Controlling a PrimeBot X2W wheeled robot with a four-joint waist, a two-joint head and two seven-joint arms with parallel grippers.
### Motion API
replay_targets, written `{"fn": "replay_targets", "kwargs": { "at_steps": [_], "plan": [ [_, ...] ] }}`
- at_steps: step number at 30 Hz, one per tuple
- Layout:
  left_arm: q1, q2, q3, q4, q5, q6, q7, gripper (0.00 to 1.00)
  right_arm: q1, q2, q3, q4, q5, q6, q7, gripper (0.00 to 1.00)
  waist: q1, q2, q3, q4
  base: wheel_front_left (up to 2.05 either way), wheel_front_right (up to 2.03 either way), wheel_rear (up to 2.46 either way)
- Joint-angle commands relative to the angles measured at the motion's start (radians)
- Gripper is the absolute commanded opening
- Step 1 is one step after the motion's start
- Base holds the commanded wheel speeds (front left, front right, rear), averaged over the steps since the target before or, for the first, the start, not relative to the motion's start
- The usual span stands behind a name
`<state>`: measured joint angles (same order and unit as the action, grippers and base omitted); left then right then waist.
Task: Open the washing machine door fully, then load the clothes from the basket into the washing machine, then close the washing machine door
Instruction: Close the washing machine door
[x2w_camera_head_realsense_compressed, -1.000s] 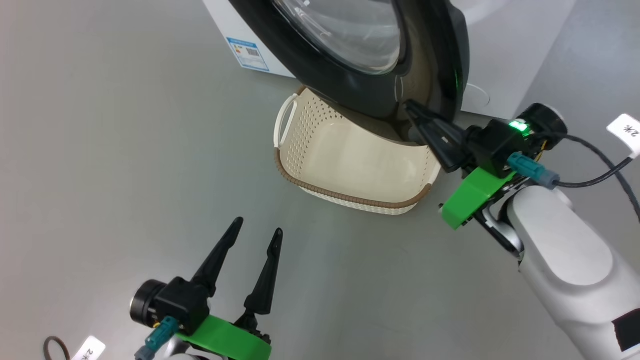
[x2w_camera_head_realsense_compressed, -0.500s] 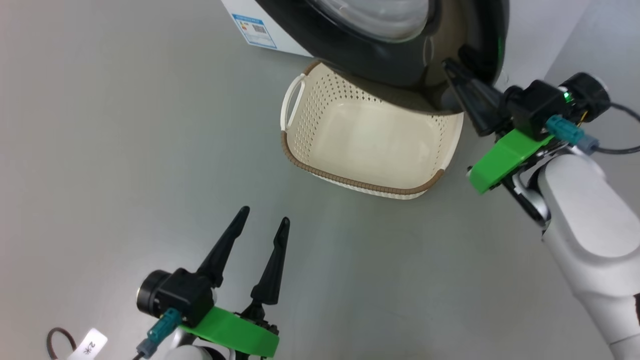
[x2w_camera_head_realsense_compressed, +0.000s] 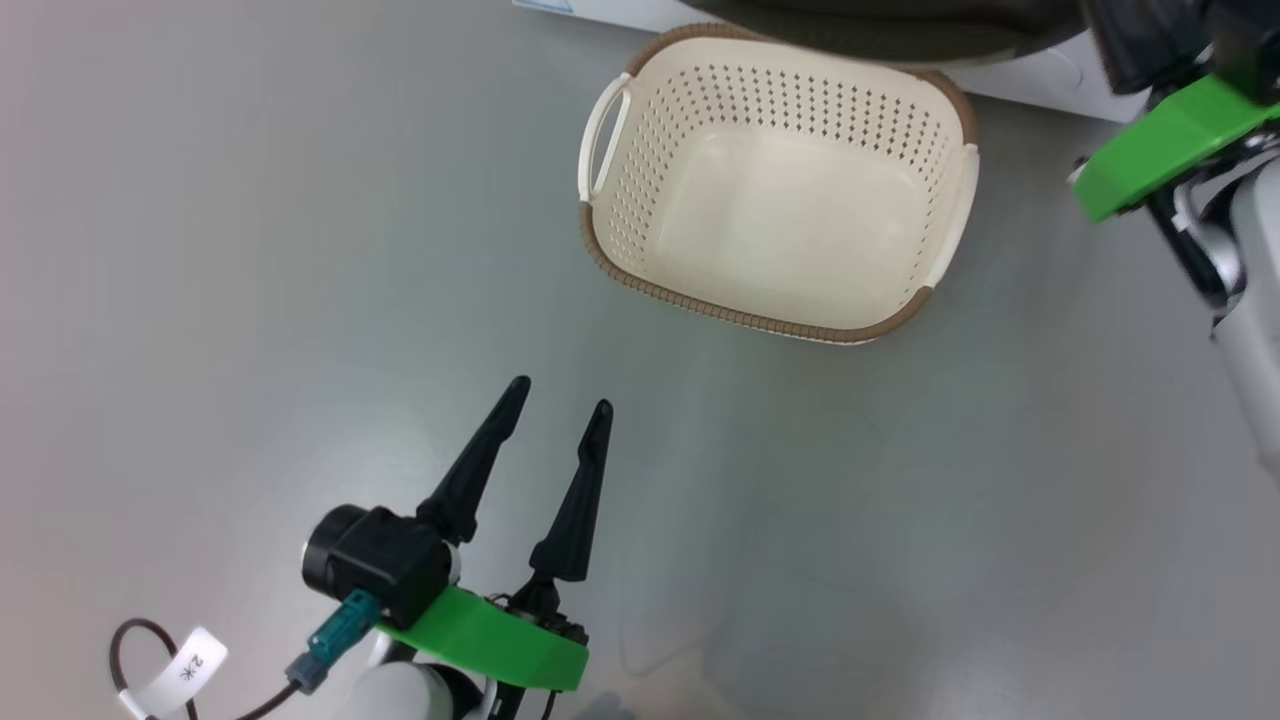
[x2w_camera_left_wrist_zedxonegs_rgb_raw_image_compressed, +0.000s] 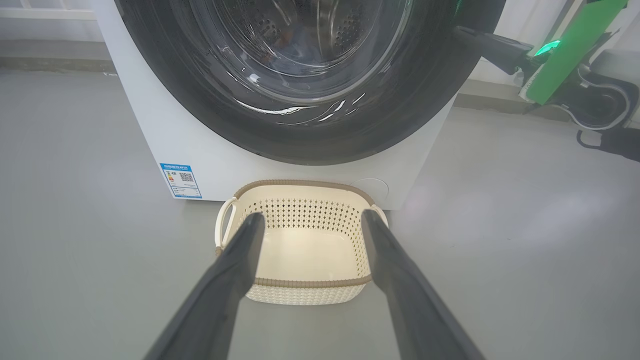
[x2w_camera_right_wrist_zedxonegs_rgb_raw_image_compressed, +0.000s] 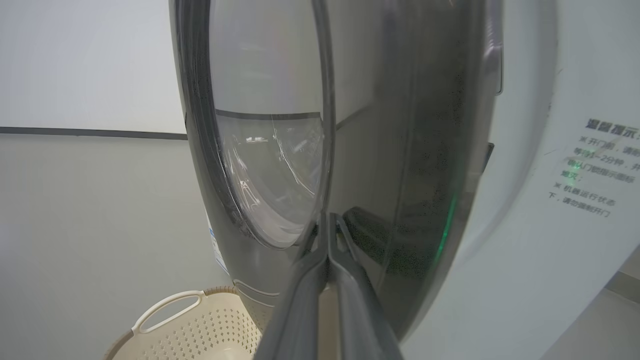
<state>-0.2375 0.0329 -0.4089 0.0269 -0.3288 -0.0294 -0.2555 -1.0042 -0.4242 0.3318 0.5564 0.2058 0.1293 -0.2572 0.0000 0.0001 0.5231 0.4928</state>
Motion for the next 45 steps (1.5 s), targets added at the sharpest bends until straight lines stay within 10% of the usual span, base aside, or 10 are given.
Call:
{"fn": "replay_targets", "kwargs": {
  "at_steps": [1, 26, 45],
  "plan": [
    [-0.018, 0.017, 0.025, -0.029, -0.008, 0.011, -0.006, 1.0, -0.024, -0.001, -0.004, -0.012, -0.014, 0.001, -0.005, 0.0, 0.0, -0.0001, 0.028, 0.02, 0.0, 0.0, 0.0],
    [-0.038, 0.017, -0.029, -0.048, -0.068, 0.038, -0.006, 1.0, -0.36, -0.077, -0.032, 0.167, -0.105, 0.001, -0.005, 0.0, 0.0, -0.0001, 0.1, 0.067, 0.0, 0.0, 0.0],
    [-0.048, 0.017, -0.01, -0.032, -0.063, 0.039, -0.006, 1.0, -0.301, -0.027, -0.047, 0.165, -0.111, 0.001, -0.005, 0.0, 0.0, -0.0001, 0.065, 0.028, 0.0, 0.0, 0.0]
  ]
}}
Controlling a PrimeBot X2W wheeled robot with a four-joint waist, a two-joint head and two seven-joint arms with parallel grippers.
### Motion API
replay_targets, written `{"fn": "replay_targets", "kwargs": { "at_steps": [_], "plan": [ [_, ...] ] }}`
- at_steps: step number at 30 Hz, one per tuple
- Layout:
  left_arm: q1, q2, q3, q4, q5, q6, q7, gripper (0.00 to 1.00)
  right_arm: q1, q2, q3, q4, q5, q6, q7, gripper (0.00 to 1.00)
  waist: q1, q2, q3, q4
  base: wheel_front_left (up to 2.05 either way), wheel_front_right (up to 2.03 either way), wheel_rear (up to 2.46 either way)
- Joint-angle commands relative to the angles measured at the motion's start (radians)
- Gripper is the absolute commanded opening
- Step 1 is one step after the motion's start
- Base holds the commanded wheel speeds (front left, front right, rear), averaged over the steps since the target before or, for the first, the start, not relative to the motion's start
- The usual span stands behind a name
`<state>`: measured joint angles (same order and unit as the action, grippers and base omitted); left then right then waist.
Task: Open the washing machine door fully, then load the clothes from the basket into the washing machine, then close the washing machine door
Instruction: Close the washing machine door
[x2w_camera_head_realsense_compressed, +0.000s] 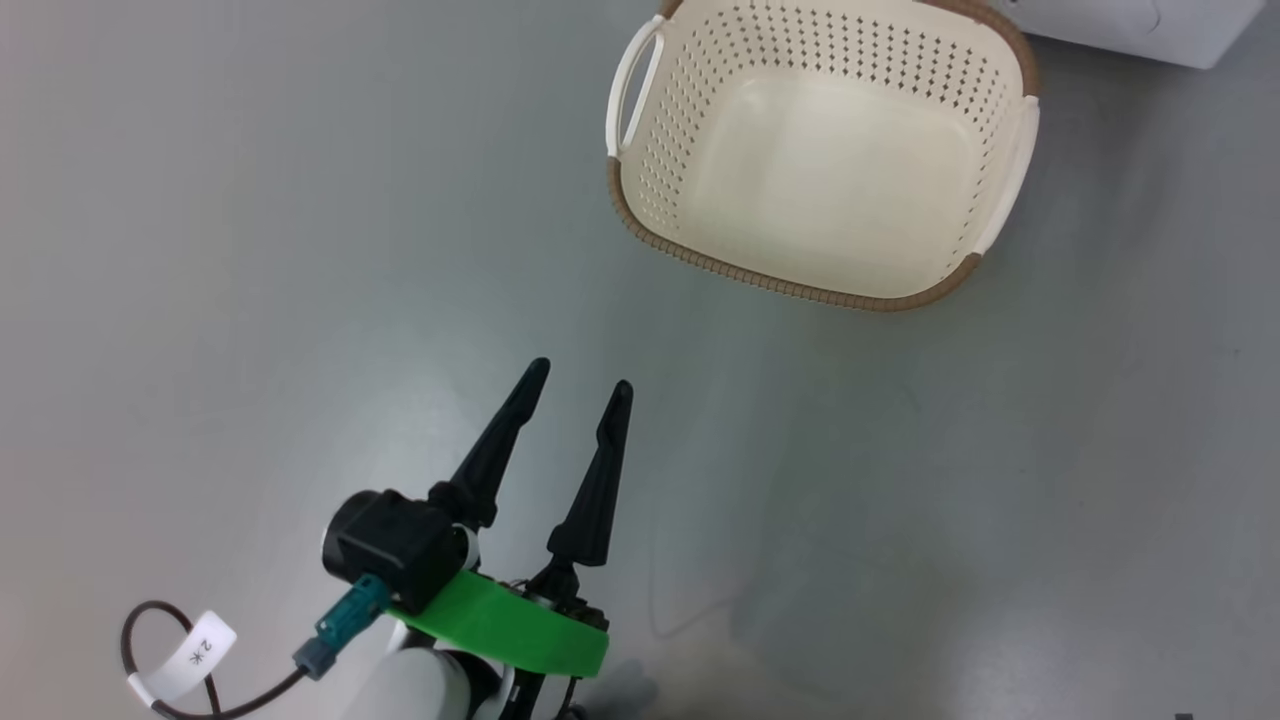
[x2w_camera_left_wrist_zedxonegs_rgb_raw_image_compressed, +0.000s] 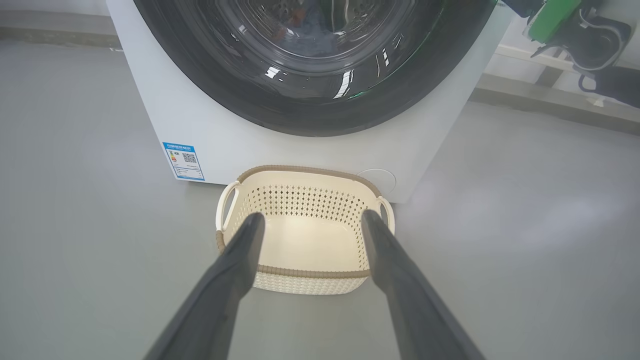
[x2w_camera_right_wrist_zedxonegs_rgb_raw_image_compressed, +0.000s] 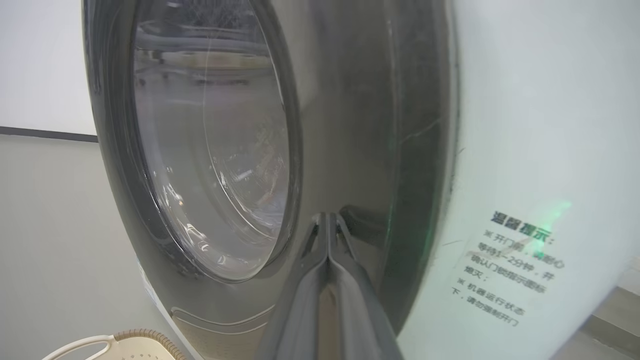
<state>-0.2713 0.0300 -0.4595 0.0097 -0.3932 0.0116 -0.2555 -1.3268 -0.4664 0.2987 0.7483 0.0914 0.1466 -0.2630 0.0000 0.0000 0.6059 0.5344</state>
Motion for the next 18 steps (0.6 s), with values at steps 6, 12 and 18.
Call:
{"fn": "replay_targets", "kwargs": {
  "at_steps": [6, 12, 18],
  "plan": [
    [-0.007, 0.02, 0.064, 0.001, 0.026, -0.014, -0.006, 1.0, 0.146, 0.048, -0.018, -0.081, 0.027, -0.016, 0.001, 0.0, 0.0, 0.0, -0.094, -0.055, 0.0, 0.0, 0.0],
    [0.011, 0.02, 0.09, 0.023, 0.059, -0.032, -0.006, 1.0, 0.291, 0.077, -0.045, -0.154, 0.05, -0.016, 0.001, 0.0, 0.0, 0.0, -0.182, -0.106, 0.0, 0.0, 0.0],
    [0.044, 0.02, 0.132, 0.049, 0.097, -0.057, -0.006, 1.0, 0.489, 0.13, -0.118, -0.247, 0.039, -0.016, 0.001, 0.0, 0.0, 0.0, -0.294, -0.185, 0.0, 0.0, 0.0]
  ]
}}
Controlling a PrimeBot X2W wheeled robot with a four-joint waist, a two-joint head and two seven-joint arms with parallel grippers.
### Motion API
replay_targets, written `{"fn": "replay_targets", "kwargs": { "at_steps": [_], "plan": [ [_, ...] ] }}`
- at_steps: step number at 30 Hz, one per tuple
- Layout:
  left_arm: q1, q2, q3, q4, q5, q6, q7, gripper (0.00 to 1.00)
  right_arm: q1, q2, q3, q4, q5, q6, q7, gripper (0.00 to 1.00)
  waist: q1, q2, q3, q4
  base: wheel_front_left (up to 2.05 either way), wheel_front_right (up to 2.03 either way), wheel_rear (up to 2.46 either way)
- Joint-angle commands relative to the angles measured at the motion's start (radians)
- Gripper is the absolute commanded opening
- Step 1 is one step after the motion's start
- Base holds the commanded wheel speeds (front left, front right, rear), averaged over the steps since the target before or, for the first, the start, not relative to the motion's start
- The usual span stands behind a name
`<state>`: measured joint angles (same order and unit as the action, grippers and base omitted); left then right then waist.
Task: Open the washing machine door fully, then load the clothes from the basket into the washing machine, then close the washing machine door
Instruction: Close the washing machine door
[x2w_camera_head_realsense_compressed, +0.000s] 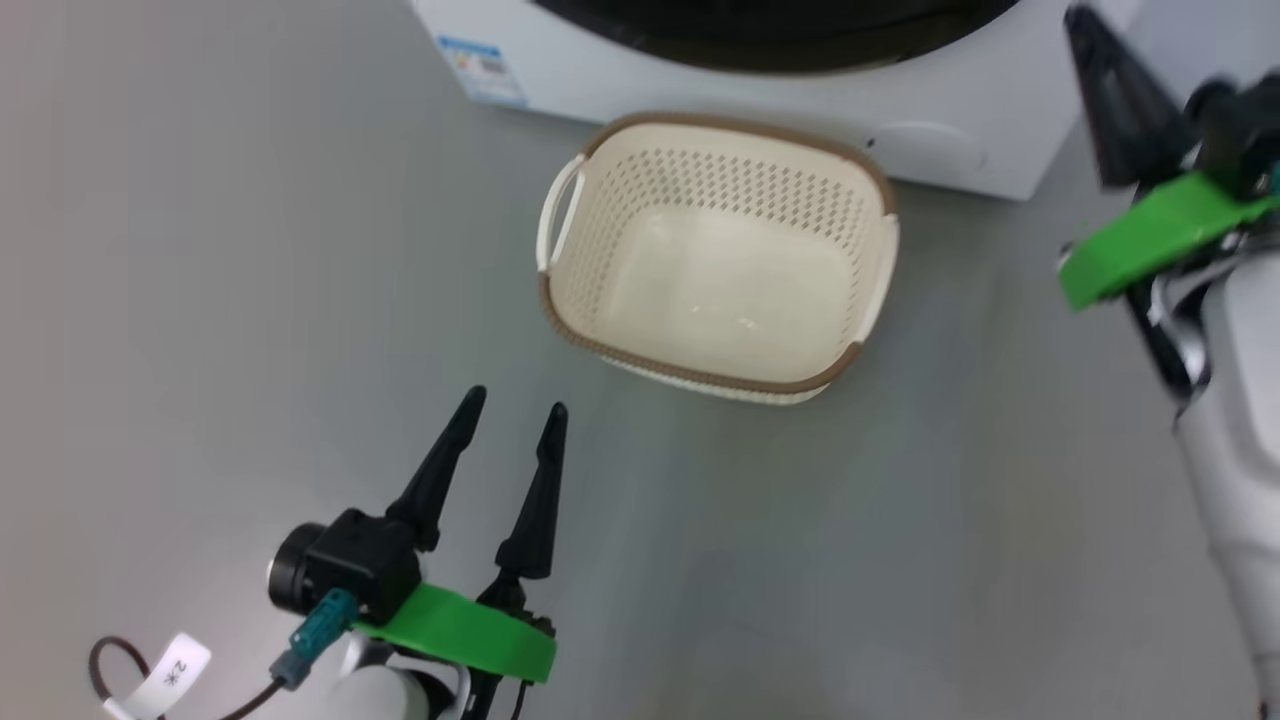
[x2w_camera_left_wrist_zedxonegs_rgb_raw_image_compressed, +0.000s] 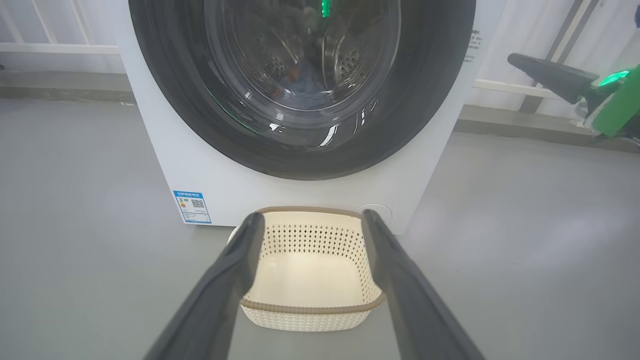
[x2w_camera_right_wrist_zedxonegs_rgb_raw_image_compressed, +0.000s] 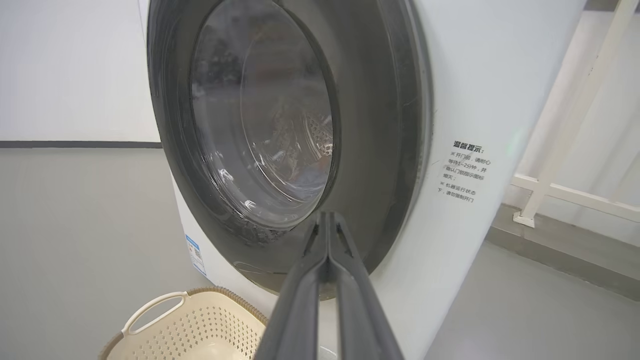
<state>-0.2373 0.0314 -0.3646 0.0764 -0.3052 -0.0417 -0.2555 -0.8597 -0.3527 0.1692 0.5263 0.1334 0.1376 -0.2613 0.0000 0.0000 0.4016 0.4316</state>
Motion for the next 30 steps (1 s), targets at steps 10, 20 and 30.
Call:
{"fn": "replay_targets", "kwargs": {
  "at_steps": [10, 20, 30],
  "plan": [
    [0.073, 0.019, 0.091, 0.013, 0.038, -0.034, -0.006, 1.0, 0.343, 0.122, -0.119, -0.161, 0.004, -0.007, -0.001, 0.0, 0.0, 0.0, -0.243, -0.215, 0.0, 0.0, 0.0],
    [0.131, 0.019, 0.14, 0.026, 0.039, -0.043, -0.006, 1.0, 0.557, 0.232, -0.231, -0.295, 0.007, -0.007, -0.001, 0.0, 0.0, 0.0, -0.33, -0.314, 0.0, 0.0, 0.0],
    [0.19, 0.019, 0.198, 0.023, 0.044, -0.048, -0.006, 1.0, 0.742, 0.301, -0.332, -0.369, 0.013, -0.007, -0.001, 0.0, 0.0, 0.0, -0.403, -0.368, 0.0, 0.0, 0.0]
  ]
}}
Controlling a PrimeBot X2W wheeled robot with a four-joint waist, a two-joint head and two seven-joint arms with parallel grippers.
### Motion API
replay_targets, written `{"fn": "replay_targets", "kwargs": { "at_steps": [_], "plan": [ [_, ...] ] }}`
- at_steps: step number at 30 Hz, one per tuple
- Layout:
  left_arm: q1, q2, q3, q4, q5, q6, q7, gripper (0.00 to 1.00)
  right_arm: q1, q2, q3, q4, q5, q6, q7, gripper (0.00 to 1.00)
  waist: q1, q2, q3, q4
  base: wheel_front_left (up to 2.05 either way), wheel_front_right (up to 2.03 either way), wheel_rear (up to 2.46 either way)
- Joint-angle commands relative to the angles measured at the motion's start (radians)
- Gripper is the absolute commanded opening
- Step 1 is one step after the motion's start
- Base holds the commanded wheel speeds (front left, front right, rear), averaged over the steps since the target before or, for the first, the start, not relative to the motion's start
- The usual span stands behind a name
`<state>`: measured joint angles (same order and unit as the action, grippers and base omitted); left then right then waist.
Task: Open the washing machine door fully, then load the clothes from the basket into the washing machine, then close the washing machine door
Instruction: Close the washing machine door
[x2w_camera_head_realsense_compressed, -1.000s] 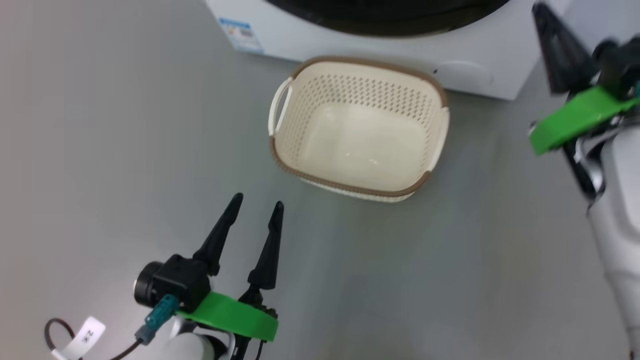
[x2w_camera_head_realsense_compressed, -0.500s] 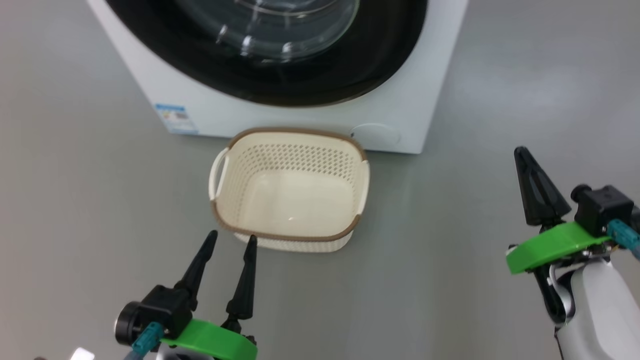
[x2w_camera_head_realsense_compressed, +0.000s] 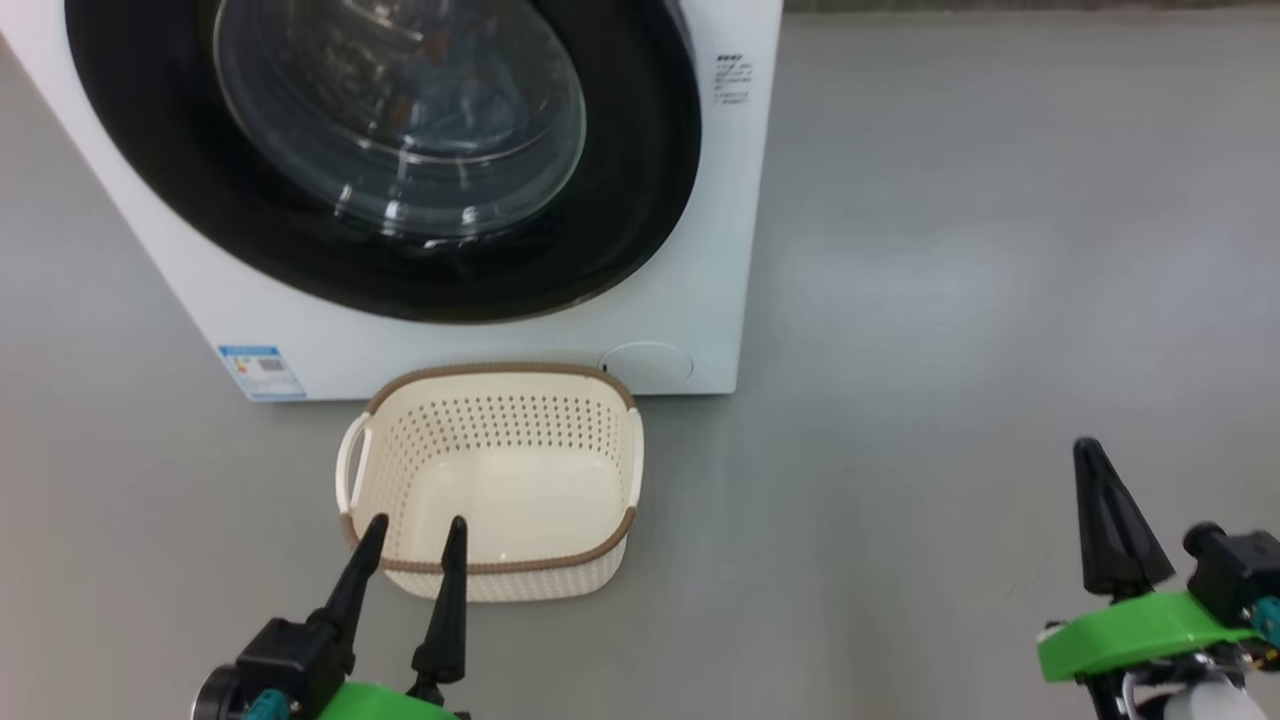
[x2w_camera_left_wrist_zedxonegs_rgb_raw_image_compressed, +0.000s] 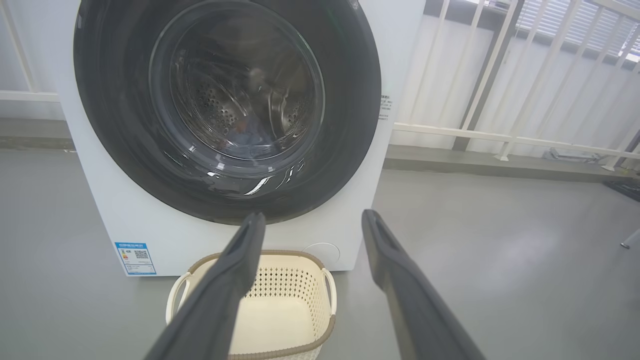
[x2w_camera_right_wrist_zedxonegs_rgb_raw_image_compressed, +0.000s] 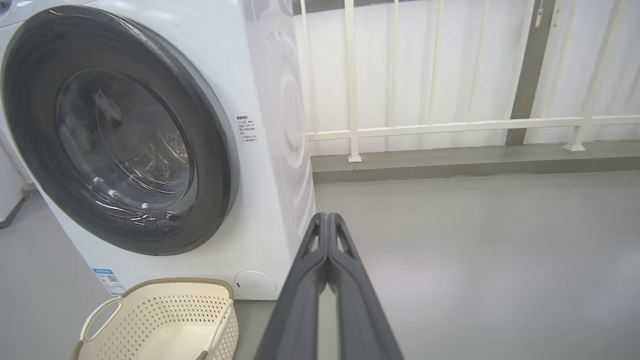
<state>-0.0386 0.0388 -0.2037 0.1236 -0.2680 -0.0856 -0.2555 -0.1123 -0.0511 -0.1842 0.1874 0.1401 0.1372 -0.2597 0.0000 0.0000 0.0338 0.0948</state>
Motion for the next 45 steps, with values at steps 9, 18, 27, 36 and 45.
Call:
{"fn": "replay_targets", "kwargs": {
  "at_steps": [9, 18, 27, 36, 45],
  "plan": [
    [0.017, 0.011, 0.056, -0.027, 0.002, 0.001, -0.006, 1.0, 0.065, 0.001, -0.005, -0.052, 0.064, -0.006, -0.002, 0.0, 0.0, 0.0, -0.054, -0.05, 0.0, 0.0, 0.0],
    [0.032, 0.011, 0.07, -0.032, 0.017, 0.003, -0.006, 1.0, 0.12, 0.001, -0.031, -0.068, 0.063, -0.006, -0.002, 1.0, 0.0, 0.0, -0.067, -0.052, 0.0, 0.0, 0.0],
    [0.042, 0.011, 0.077, -0.044, 0.02, 0.013, -0.006, 1.0, 0.125, 0.001, -0.03, -0.066, 0.061, -0.006, -0.002, 1.0, 0.0, 0.0, -0.071, -0.056, 0.0, 0.0, 0.0],
    [0.045, 0.011, 0.077, 0.003, 0.022, 0.032, -0.006, 1.0, 0.126, 0.001, -0.024, -0.063, 0.054, -0.006, -0.002, 1.0, 0.0, 0.0, -0.079, -0.055, 0.0, 0.0, 0.0],
    [0.044, 0.011, 0.076, 0.01, 0.027, 0.041, -0.006, 1.0, 0.127, 0.001, -0.022, -0.062, 0.049, -0.006, -0.002, 1.0, 0.0, 0.0, -0.083, -0.052, 0.0, 0.0, 0.0]
  ]
}}
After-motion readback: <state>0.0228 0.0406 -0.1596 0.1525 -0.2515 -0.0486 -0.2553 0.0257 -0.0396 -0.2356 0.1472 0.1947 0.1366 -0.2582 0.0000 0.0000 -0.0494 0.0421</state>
